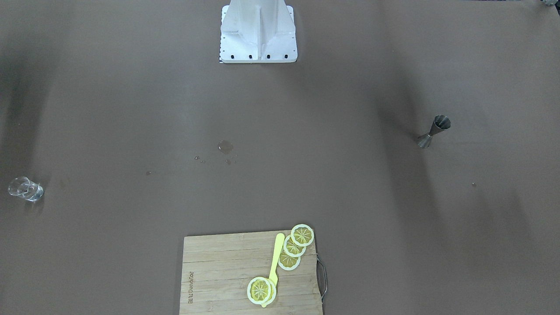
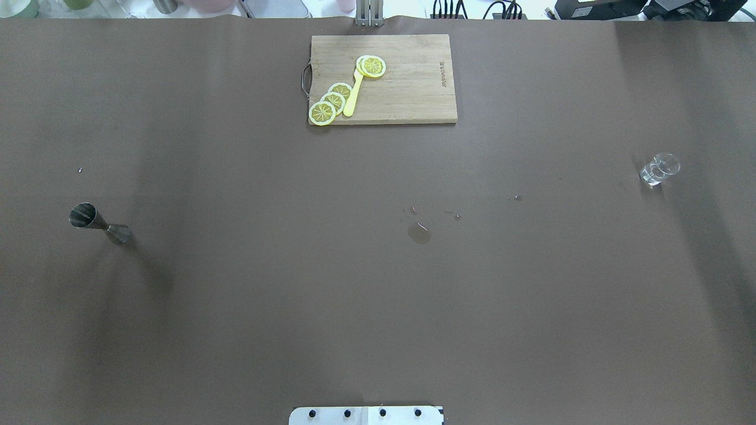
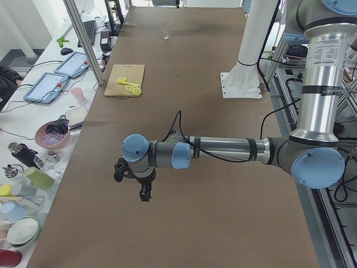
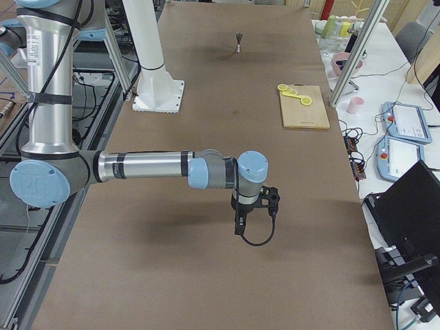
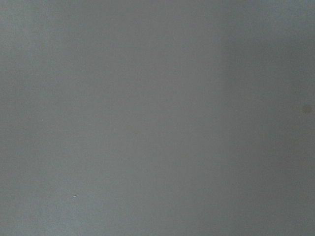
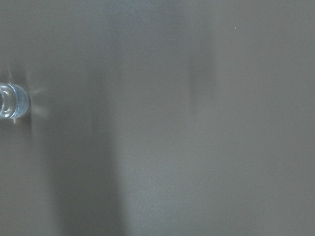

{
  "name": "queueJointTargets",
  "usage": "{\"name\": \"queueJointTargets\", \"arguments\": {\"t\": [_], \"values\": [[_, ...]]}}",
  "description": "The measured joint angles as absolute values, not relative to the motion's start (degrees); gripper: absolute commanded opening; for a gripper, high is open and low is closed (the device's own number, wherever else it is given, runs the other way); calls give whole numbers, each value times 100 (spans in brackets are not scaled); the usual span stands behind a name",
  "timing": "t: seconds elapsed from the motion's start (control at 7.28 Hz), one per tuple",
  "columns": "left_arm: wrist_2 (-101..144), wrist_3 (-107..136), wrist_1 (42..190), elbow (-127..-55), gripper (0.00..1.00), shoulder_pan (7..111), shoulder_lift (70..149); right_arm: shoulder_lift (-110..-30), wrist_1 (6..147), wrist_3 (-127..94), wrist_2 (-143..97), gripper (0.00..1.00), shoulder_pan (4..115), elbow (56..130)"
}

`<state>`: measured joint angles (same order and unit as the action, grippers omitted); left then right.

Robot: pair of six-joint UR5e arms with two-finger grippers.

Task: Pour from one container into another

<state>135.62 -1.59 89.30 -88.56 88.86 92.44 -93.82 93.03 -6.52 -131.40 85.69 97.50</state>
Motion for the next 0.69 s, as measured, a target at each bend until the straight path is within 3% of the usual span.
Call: {"name": "queueJointTargets", "arguments": {"t": [0.69], "values": [[13562,-158,8940,-8864,98,8886,9246,-9303,9305,-652,-13251,100,8569,9746]]}}
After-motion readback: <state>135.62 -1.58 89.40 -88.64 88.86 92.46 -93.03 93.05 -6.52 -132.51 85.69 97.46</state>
